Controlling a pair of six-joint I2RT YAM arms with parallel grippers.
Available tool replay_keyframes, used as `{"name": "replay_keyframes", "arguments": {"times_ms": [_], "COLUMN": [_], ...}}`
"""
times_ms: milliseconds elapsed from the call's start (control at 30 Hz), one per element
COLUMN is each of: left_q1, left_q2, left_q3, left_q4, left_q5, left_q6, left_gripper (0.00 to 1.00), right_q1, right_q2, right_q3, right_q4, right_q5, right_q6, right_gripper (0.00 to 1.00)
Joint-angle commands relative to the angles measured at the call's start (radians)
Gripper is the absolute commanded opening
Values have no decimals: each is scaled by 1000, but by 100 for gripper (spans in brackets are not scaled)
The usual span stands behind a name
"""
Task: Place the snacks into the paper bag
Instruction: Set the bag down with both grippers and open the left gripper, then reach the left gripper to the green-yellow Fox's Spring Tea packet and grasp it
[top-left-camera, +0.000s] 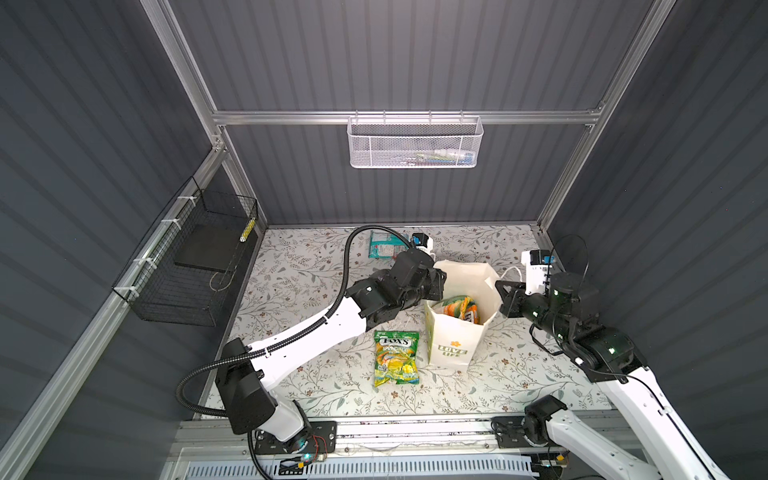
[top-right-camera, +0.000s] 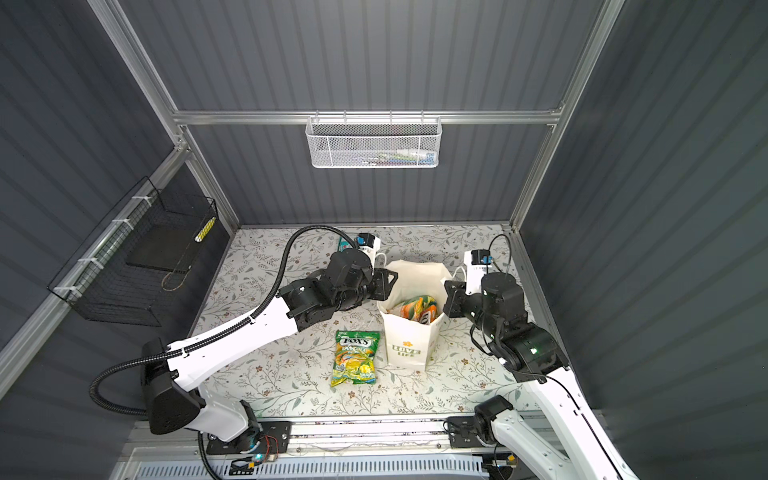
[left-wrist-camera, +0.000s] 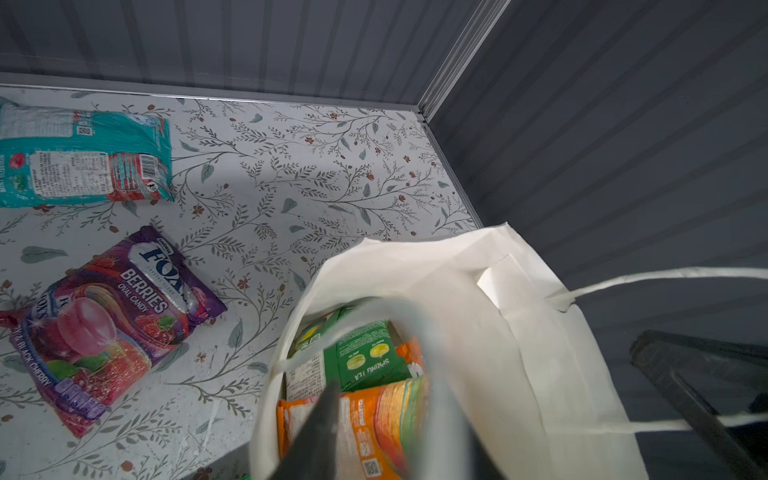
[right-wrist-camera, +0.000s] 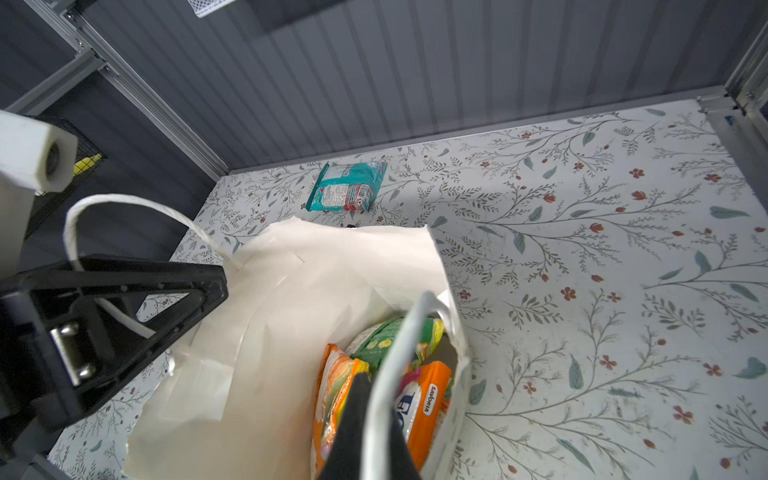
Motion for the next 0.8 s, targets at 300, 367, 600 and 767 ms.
{"name": "replay_keyframes", "arguments": {"times_ms": [300,367,600,767], "left_q1": [-1,-1,-2,-1], "left_q2": [-50,-64,-197,-350], "left_q3": [185,194,92,-49], "left_q4": [-218,-274,-224,-223], "left_q5": [42,-21,126,106], "left_q6": [136,149,210,178], "left_gripper": [100,100,100,100], "right_q1": [-247,-281,-295,-295], "right_q2": [27,4,-68,-108], "right_q3": [-4,-31,-101,-139], "right_q4": [60,72,95,105], "right_q5": [2,-11,-25,-60], "right_q6": [86,107,115,115], "right_gripper": [0,0,0,0]}}
